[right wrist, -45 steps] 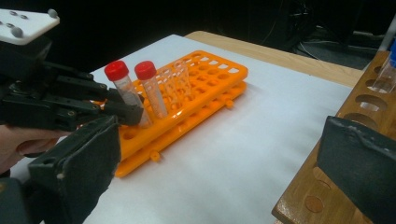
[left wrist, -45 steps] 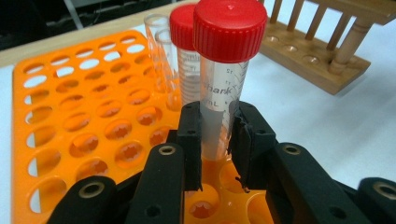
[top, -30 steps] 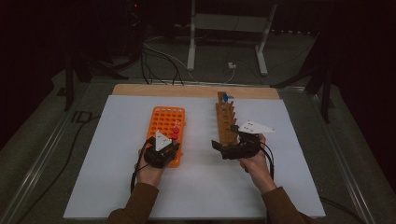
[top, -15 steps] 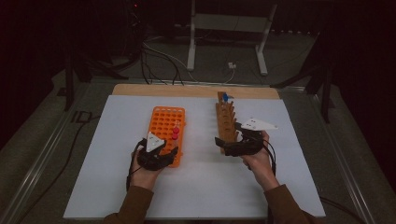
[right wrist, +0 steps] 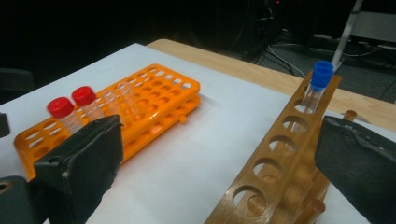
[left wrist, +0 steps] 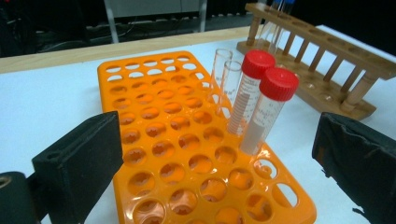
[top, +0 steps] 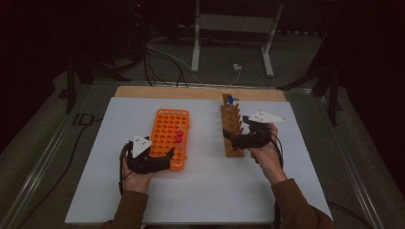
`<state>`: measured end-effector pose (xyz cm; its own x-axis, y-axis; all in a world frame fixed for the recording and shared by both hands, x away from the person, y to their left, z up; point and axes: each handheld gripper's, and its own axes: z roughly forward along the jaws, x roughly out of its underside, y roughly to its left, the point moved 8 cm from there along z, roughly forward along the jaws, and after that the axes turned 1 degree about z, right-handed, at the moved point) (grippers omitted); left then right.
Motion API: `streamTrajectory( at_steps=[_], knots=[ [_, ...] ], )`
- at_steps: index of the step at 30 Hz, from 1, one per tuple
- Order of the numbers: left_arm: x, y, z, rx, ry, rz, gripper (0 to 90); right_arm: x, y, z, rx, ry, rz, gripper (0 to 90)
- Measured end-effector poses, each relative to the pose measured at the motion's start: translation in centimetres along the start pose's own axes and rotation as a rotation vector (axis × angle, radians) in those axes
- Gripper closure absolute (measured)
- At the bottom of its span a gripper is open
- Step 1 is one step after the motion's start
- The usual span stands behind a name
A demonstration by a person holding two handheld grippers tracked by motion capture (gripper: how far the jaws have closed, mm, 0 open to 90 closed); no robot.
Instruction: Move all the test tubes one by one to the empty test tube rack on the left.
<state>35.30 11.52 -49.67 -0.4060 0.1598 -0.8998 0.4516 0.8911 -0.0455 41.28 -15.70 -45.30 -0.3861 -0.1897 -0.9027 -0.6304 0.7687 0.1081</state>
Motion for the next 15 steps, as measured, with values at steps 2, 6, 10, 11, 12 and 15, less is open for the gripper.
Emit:
streamTrajectory(
  at_steps=[2, 6, 10, 11, 12, 15],
  knots=[
    [-0.1, 0.0, 0.0, 0.009, -0.006, -0.009, 2.2, -0.2, -0.3, 0.1, 0.008, 0.002, 0.003, 1.2],
    [0.0, 0.1, 0.1, 0.024, 0.001, -0.041, 2.0, -0.8, -1.0, 0.5, 0.028, 0.004, 0.001, 1.2],
    [-0.2, 0.0, -0.1, 0.034, -0.016, -0.044, 0.9, -1.6, -2.0, 0.8, 0.059, 0.003, 0.006, 1.5],
    [-0.2, 0.0, -0.1, 0.034, -0.022, -0.048, 0.8, -1.8, -2.3, 0.9, 0.066, 0.002, 0.011, 3.2],
    [-0.2, 0.0, -0.2, 0.037, -0.023, -0.051, 0.7, -1.9, -2.6, 1.1, 0.078, 0.0, 0.015, 3.6],
    [-0.1, 0.0, -0.2, 0.034, -0.024, -0.054, 0.7, -2.1, -3.4, 1.8, 0.102, 0.009, 0.023, 5.3]
  ],
)
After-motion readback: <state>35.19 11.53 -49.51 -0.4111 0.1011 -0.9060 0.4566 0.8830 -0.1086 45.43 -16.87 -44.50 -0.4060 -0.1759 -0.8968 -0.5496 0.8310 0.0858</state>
